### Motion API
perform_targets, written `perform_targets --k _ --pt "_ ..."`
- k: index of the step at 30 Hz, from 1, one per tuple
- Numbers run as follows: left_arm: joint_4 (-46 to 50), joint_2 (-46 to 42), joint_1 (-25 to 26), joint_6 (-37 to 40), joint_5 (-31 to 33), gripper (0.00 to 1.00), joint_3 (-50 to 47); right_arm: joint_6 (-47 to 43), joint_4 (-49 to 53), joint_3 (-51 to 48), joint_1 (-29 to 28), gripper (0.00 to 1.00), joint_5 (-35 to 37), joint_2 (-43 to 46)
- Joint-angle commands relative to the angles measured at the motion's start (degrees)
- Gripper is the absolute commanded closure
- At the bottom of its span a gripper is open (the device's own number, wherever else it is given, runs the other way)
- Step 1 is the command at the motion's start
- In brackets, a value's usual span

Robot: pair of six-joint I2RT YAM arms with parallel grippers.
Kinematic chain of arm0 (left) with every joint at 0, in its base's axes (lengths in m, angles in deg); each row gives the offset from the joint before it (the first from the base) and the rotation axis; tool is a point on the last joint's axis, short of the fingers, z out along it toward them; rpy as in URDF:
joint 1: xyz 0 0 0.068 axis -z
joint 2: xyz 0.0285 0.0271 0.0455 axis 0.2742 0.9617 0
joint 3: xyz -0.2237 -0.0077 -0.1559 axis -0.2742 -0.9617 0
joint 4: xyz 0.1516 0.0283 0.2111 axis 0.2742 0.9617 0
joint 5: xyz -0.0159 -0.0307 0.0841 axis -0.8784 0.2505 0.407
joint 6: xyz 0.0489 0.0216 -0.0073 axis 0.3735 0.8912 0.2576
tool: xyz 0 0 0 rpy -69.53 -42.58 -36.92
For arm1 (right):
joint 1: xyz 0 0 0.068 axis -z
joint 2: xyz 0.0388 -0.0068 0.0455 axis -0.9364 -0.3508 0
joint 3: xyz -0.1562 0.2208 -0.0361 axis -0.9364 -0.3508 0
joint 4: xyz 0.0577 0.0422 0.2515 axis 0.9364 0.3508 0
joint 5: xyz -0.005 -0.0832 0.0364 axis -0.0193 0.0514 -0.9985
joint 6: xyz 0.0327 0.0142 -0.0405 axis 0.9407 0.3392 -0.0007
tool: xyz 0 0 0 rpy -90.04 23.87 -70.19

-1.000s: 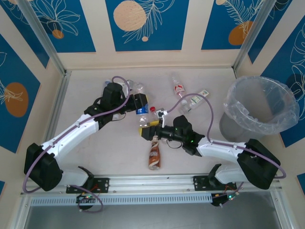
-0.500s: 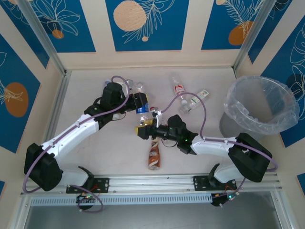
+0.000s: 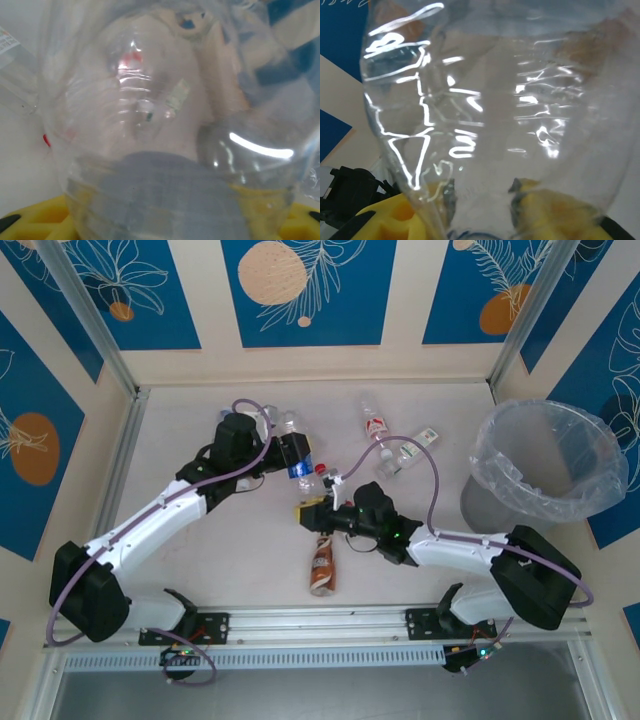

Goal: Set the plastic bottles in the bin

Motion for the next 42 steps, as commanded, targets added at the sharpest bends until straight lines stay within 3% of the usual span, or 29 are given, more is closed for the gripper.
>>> perform_targets --k 1,5,9,15,18,28,34,42 --pt "0.01 -1.20 0.39 0.39 0.19 0.33 0.81 -6.65 2.38 0.75 0.18 0.97 -1.74 3.27" --pt "-2.57 -3.03 0.39 4.19 -3.56 0.01 0.30 -8.08 7.76 0.78 3.00 1.00 -0.18 7.89" --pt "-1.54 -5.89 0.37 6.99 -2.78 0.01 -0.54 -9.47 14.45 1.05 7.71 1.00 0.35 14.31" --pt "4.06 -11.52 0.33 4.44 15.75 0.01 -5.08 -13.55 28.06 4.04 14.75 1.00 2.19 23.12" --pt "4.00 -13.39 0.31 3.69 19.43 0.01 -7.70 -14.61 35.10 7.00 19.36 1.00 1.08 26.04" --pt "4.66 -12.10 0.29 5.29 17.06 0.01 -8.37 -21.37 59.63 26.60 30.05 1.00 -1.32 28.51" --pt "3.53 -9.59 0.35 6.14 13.87 0.01 -7.49 -27.71 67.88 34.49 38.68 1.00 7.19 28.13" --pt "2.64 -5.91 0.45 6.56 10.67 0.01 -5.47 -29.28 67.90 36.08 55.66 1.00 15.83 26.97"
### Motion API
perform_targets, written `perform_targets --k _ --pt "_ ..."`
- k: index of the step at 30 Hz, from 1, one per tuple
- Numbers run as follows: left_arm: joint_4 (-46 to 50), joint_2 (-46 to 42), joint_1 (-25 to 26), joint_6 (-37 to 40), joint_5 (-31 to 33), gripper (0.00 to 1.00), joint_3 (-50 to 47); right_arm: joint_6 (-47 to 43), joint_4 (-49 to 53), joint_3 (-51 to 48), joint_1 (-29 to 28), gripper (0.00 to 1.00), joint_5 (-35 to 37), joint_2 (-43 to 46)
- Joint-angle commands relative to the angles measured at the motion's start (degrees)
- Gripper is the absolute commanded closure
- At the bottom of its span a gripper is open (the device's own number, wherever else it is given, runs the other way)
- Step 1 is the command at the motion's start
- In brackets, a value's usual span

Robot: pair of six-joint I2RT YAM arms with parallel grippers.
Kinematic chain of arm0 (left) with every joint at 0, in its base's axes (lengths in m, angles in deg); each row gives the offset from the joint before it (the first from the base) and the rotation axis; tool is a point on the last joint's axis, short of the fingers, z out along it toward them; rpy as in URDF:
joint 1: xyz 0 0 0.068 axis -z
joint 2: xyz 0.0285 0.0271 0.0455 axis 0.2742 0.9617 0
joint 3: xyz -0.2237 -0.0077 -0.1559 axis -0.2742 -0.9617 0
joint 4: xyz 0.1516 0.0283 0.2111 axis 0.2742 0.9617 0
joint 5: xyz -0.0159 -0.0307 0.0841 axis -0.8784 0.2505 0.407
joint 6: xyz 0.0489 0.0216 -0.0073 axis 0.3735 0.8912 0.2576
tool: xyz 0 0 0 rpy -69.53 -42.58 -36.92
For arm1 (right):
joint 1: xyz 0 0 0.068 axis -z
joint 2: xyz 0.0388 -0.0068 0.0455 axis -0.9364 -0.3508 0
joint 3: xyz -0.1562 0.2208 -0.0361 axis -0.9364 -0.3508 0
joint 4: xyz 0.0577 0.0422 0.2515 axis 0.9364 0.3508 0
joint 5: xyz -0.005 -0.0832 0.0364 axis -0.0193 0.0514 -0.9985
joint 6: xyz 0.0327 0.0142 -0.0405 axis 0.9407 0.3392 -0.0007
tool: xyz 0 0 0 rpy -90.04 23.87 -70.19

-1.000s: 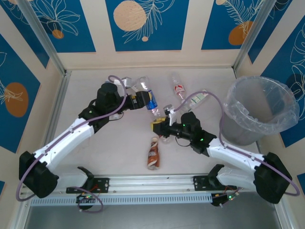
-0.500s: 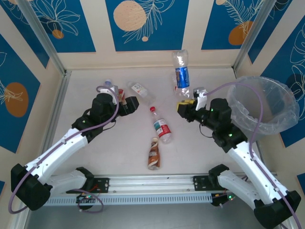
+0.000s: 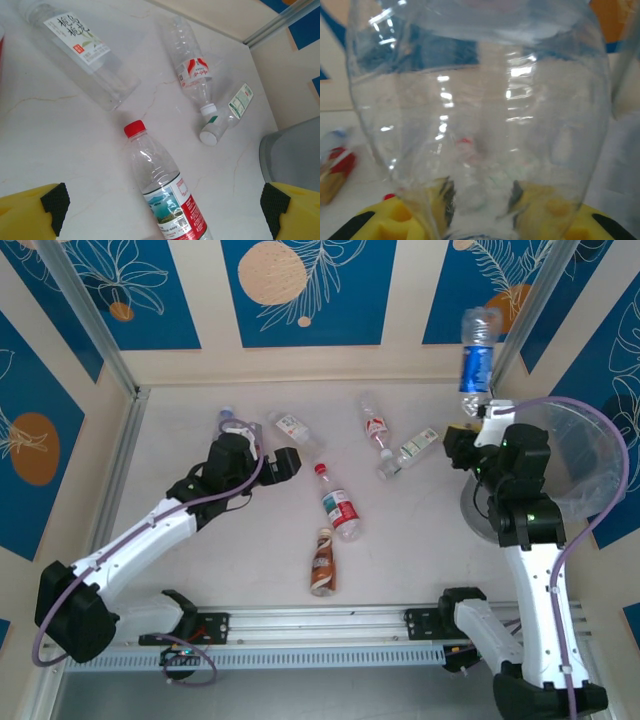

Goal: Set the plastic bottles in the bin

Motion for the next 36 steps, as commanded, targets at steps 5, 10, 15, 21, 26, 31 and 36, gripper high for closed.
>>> perform_targets --k 5,10,15,21,26,31,36 --pt "-1.29 0.74 0.06 1.84 -1.50 0.01 2.05 1.36 -1.16 -0.41 15.16 1.00 5.97 -1.19" --pt "0.51 1.53 0.05 2.87 -1.66 0.01 3.26 1.28 -2.99 -2.49 21.70 1.00 8.71 -3.04" --pt "1.98 2.38 0.08 3.27 -1.95 0.01 4.61 1.88 -8.67 -7.86 24.57 0.99 9.73 -1.72" --pt "0.40 2.66 0.08 1.16 -2.19 0.01 3.90 3.90 -12.16 -11.00 25.29 0.92 11.74 -3.55" --pt "1.10 2.35 0.03 0.85 -0.69 0.01 3.78 4.39 -15.11 -14.41 25.41 0.75 13.15 -3.59" --pt "1.51 2.49 0.07 0.98 0.25 0.01 4.18 5.53 -13.27 -13.36 25.38 0.47 14.29 -5.22" --pt "1.59 2.90 0.07 1.00 0.03 0.01 4.48 6.22 -12.98 -13.17 25.45 0.36 14.38 -5.17"
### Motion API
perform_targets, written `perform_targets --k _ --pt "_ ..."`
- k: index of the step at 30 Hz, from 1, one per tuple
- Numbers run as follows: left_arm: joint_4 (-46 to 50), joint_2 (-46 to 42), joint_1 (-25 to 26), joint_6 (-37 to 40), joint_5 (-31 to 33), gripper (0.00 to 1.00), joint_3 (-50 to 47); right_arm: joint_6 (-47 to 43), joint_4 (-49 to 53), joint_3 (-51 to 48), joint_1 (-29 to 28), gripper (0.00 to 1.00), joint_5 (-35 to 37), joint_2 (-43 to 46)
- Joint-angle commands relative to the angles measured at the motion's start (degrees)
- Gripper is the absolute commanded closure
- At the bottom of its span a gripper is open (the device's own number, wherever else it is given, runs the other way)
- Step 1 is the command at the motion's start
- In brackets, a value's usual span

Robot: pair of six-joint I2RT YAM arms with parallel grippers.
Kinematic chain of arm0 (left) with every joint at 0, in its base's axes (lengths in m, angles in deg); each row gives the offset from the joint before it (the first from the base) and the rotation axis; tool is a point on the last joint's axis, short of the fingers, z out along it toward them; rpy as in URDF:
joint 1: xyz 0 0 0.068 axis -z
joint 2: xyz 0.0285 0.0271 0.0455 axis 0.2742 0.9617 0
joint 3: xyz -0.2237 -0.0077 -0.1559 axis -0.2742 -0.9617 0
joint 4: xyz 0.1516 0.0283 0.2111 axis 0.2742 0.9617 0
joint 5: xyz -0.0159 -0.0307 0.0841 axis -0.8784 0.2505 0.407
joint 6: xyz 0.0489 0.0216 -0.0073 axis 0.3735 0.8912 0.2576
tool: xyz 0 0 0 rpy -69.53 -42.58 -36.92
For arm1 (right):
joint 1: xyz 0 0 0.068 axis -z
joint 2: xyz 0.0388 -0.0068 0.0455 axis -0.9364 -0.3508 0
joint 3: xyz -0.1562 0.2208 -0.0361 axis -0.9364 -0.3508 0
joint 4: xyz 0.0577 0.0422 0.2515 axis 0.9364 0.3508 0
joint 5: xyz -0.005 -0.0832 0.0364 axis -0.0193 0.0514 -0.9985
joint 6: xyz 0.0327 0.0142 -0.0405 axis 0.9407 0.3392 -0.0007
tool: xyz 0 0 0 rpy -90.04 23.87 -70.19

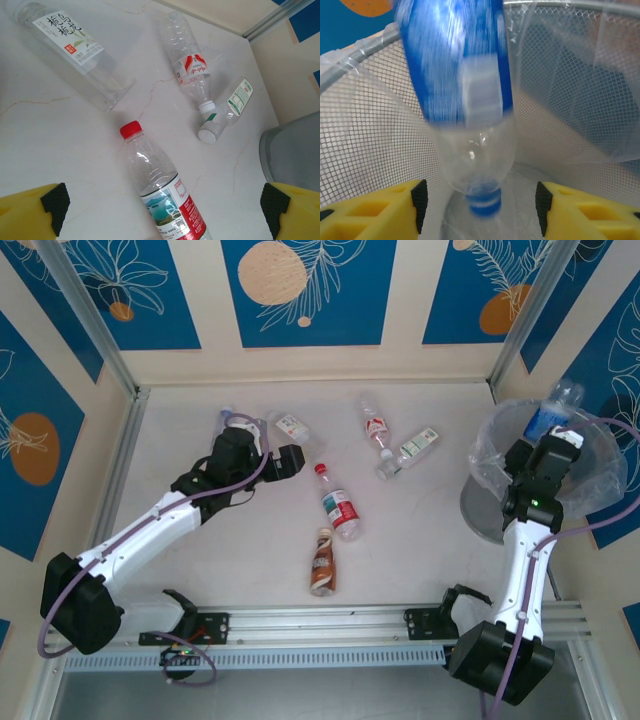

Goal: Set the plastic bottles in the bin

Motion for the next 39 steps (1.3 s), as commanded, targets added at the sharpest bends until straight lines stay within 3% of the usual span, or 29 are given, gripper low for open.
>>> perform_targets --k 1,7,12,15,16,17,26,39 --pt "0.48 0.61 0.10 -0.42 0.66 0.01 1.84 0.91 -0.65 0.67 0.40 0.35 1.68 0.33" --pt "0.52 0.99 0.08 -0.66 0.74 0.01 1.80 1.66 0.22 1.40 0.36 0.30 0.88 0.95" --pt "1.55 1.37 0.07 -0.57 1.36 0.01 2.29 2.92 1.15 2.05 0.35 0.20 -0.56 1.77" --pt "2.23 1.65 0.05 -0.91 2.00 0.01 2.32 3.54 1.76 2.39 0.35 0.13 -2.52 2.21" --pt "2.59 1.81 0.02 -0.97 2.21 0.01 2.37 3.91 2.10 2.58 0.38 0.02 -3.67 2.17" --pt "2.81 2.05 0.05 -1.10 2.39 0.01 2.42 4.37 2.44 2.74 0.40 0.00 -4.81 2.10" --pt "4.29 3.77 0.03 -1.28 2.64 0.01 3.43 6.84 5.71 4.91 -0.50 0.00 -14.13 1.60" --pt "9.44 8.54 0.12 -1.81 1.88 0.01 5.54 11.24 12.01 13.52 -5.74 0.01 -17.27 3.73"
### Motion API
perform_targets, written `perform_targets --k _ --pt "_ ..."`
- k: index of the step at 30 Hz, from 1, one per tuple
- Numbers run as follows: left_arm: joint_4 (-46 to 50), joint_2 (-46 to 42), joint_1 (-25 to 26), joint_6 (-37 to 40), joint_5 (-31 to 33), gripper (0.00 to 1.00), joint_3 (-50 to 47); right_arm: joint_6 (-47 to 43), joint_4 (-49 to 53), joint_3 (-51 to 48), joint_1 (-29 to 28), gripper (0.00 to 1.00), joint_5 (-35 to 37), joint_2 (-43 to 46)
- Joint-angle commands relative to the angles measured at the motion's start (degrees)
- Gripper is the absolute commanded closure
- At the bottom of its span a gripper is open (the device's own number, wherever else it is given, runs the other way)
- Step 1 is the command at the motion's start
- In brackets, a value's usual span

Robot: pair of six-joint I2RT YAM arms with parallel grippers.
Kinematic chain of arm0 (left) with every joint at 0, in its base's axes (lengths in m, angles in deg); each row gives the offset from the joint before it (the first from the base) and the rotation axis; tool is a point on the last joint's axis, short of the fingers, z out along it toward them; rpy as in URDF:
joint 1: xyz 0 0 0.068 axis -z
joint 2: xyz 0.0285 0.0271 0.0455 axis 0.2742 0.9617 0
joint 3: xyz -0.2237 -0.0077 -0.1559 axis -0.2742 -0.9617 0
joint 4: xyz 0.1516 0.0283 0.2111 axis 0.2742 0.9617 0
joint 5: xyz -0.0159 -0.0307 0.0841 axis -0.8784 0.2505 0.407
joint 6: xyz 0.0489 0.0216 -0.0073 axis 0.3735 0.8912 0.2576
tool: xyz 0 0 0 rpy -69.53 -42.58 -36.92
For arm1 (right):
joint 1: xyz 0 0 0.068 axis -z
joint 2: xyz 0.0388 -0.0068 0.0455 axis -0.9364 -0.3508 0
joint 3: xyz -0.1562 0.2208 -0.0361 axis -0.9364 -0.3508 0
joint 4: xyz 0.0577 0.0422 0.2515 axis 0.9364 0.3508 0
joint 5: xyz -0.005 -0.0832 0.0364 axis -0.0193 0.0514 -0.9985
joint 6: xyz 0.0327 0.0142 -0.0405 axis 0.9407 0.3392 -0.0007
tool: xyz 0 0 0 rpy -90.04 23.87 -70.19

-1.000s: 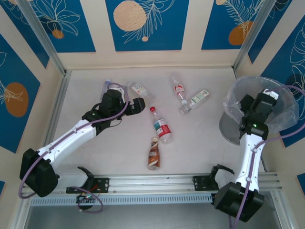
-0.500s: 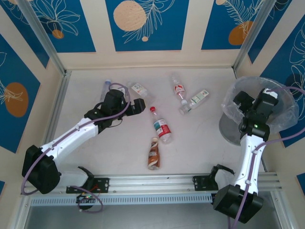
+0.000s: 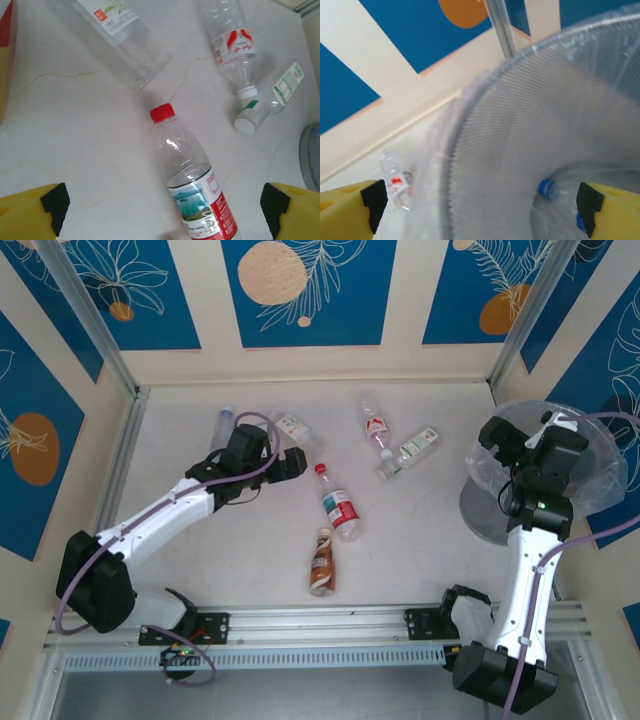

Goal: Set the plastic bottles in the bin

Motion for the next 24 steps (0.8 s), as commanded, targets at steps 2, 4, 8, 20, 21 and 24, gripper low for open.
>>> perform_targets --k 2,4,8,20,21,24 --pt "3.82 1.48 0.22 -0.91 0.27 0.01 1.53 2.95 3.80 4.35 -3.01 0.01 -3.24 0.57" --pt "4.92 1.75 0.42 -1.13 0.90 0.01 1.47 3.56 4.28 5.05 -5.19 0.00 -3.75 0.37" --pt "6.76 2.08 1.50 -2.00 2.56 0.01 1.21 4.69 3.59 5.39 -12.20 0.01 -2.92 -0.01" --pt "10.92 3.37 10.95 -6.11 11.92 0.01 1.56 7.49 -1.30 4.00 -29.73 0.01 -0.79 -2.73" --pt "11.05 3.54 11.96 -6.39 12.63 0.01 1.45 7.52 -1.43 3.98 -31.03 0.00 -1.17 -3.27" --pt "10.76 3.99 14.69 -6.62 13.33 0.01 1.22 7.74 -1.65 3.23 -35.10 0.00 -0.05 -4.47"
